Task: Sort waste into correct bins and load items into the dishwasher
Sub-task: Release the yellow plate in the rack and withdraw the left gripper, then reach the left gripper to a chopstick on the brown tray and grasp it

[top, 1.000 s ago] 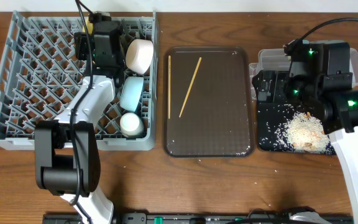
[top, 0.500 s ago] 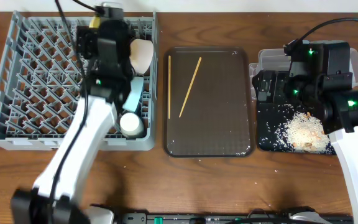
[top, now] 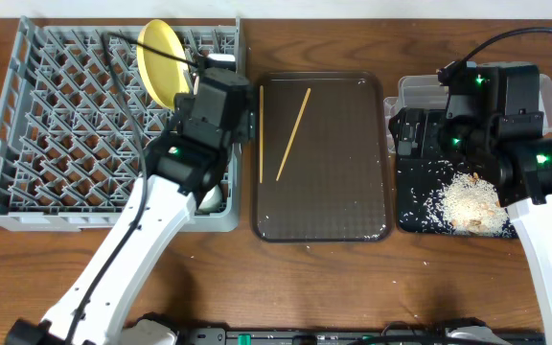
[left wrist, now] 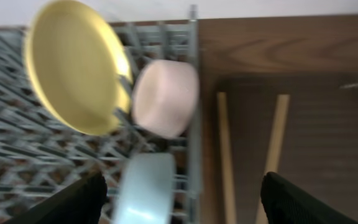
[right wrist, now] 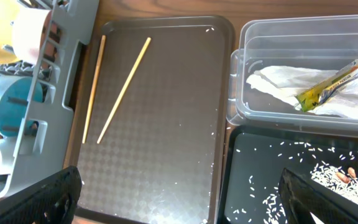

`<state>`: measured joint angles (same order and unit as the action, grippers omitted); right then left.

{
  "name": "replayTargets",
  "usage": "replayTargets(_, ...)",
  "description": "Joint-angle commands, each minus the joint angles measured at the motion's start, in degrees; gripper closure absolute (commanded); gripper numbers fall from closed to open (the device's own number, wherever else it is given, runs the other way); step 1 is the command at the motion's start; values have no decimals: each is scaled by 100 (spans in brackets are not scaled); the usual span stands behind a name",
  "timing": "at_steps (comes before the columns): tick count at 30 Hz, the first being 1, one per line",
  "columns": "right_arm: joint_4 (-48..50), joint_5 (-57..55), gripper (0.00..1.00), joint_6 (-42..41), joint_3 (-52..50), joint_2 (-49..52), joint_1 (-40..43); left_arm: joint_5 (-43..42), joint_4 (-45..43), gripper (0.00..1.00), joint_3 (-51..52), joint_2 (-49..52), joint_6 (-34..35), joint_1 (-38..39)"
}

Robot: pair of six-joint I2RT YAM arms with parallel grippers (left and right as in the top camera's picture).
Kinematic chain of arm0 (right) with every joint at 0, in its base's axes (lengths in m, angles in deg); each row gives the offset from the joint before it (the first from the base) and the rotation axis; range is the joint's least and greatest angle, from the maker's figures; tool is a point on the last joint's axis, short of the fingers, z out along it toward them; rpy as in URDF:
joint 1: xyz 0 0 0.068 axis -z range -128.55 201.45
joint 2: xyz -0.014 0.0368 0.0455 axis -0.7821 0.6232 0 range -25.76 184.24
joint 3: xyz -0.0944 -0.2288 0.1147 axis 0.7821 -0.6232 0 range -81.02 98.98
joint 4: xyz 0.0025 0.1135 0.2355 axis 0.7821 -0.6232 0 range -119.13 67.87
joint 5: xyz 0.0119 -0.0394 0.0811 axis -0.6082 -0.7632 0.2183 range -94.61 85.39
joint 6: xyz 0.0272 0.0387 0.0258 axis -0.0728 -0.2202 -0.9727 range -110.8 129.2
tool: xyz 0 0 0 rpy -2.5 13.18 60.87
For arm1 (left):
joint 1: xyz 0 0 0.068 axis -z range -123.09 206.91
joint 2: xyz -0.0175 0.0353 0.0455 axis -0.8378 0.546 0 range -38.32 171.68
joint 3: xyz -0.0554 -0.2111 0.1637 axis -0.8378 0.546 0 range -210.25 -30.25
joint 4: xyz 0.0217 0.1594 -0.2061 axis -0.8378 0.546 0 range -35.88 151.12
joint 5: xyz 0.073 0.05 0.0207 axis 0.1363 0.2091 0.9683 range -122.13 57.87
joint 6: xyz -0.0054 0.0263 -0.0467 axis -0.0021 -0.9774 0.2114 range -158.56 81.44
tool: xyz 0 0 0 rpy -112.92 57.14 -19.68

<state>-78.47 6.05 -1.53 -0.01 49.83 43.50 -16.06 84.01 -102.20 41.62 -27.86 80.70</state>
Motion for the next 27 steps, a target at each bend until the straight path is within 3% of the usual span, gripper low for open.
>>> replayTargets(1,-7,-11,1,-59,50,17,103,-1373,175,19,-31,-481,660,-157)
replayTargets(13,11,11,1,-59,50,17,103,-2046,356,22,-109,-284,844,-127)
replayTargets(19,11,11,1,-61,50,17,103,-2249,879,21,-1139,874,684,35)
replayTargets(27,9,11,1,-61,50,17,103,-1799,1373,21,-2304,2542,439,337)
